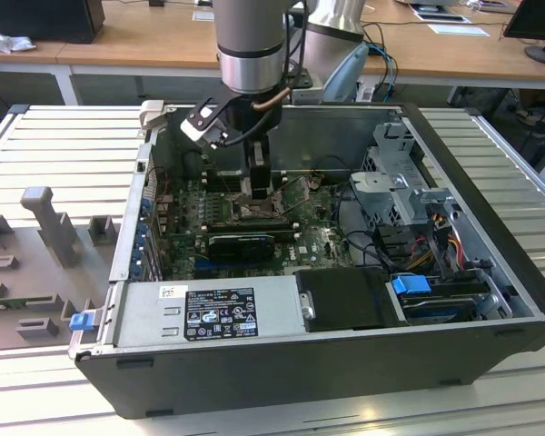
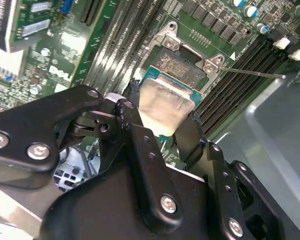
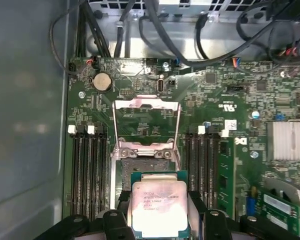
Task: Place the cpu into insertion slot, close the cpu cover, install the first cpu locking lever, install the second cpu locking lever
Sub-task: 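Place the cpu into insertion slot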
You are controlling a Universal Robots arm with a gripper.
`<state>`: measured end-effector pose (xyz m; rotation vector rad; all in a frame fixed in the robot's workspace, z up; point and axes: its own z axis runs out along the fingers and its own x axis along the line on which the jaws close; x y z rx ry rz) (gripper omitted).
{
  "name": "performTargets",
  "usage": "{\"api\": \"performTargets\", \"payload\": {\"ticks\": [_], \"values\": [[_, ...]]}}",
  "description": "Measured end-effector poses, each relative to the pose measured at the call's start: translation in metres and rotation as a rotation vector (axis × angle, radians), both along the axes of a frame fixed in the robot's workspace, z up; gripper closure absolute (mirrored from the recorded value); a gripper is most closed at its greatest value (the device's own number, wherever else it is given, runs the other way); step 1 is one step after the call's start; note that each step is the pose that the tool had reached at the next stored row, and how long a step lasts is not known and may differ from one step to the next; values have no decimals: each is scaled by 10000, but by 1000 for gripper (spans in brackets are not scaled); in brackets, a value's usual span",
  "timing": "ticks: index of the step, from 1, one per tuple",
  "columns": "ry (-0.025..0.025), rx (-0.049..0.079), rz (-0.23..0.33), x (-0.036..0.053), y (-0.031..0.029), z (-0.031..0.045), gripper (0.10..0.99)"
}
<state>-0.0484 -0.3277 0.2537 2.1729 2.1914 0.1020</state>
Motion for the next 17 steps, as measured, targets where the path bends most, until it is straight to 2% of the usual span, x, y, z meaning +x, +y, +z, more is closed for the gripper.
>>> {"api": "performTargets", "payload": {"ticks": [5, 17], "values": [[0, -1, -15, 0, 51, -102, 553], [1, -1, -131, -26, 95, -381, 553]]}}
